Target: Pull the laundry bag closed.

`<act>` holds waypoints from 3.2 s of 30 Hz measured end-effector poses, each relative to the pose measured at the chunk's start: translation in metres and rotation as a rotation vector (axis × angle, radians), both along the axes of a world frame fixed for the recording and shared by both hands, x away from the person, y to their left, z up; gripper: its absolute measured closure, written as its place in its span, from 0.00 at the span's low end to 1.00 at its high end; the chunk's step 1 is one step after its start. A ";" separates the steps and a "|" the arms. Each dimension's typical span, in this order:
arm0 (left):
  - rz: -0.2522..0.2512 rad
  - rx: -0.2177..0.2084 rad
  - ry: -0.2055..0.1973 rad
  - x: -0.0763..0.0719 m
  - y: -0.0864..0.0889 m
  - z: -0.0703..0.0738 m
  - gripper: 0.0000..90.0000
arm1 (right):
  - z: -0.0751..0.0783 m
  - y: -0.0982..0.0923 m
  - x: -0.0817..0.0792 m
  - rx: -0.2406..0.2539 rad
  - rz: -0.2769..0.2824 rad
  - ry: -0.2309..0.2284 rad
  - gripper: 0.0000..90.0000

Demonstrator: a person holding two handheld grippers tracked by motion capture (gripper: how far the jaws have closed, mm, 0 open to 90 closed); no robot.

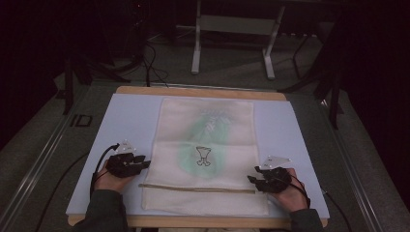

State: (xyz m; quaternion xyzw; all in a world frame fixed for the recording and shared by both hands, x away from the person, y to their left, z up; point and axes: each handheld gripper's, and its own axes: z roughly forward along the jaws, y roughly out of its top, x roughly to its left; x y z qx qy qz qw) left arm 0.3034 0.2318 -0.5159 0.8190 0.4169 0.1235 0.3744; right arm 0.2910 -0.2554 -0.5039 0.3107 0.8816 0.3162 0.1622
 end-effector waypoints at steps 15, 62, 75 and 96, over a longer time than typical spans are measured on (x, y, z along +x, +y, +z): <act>-0.002 -0.025 0.010 -0.001 0.003 0.000 0.73 | -0.003 0.015 -0.005 0.000 0.021 0.021 0.59; -0.207 -0.059 0.102 0.012 -0.011 -0.010 0.99 | 0.013 0.159 0.003 -0.007 0.379 0.024 0.60; -0.220 -0.019 0.139 0.013 -0.015 -0.014 0.99 | 0.007 0.190 -0.002 0.017 0.449 0.032 0.65; -0.221 -0.010 0.129 0.012 -0.016 -0.015 0.99 | 0.003 0.222 -0.006 0.018 0.521 0.036 0.75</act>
